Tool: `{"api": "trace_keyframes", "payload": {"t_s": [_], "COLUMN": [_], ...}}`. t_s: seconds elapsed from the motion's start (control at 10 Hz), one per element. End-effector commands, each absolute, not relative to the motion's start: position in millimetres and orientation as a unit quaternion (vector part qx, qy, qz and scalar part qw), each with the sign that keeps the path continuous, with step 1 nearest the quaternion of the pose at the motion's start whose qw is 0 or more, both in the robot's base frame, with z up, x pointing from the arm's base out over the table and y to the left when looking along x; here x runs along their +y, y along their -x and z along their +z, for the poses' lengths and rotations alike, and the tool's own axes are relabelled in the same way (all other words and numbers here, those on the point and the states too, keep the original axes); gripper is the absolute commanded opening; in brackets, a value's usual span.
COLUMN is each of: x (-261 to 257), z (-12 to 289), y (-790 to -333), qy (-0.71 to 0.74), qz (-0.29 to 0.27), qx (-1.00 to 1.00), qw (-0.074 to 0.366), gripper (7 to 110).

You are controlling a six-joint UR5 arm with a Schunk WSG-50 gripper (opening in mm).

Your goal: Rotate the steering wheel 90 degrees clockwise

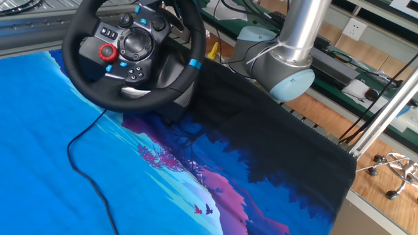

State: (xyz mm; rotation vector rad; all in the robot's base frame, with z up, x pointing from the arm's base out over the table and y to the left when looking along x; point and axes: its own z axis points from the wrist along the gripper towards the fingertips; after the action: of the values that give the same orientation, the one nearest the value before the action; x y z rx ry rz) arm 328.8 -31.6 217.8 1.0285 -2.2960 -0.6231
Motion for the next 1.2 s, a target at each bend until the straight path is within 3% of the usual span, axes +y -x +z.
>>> {"api": "trace_keyframes", "payload": {"t_s": [0.0,1.1], "x": [-16.5,1.8], "z": [212.2,204.0], "y": [-334.0,-342.7], "qy": [-0.376,-0.361], "qz": [-0.236,-0.226], "qx": [-0.857,-0.866], "qw": [0.26,0.261], "gripper": [7,7]}}
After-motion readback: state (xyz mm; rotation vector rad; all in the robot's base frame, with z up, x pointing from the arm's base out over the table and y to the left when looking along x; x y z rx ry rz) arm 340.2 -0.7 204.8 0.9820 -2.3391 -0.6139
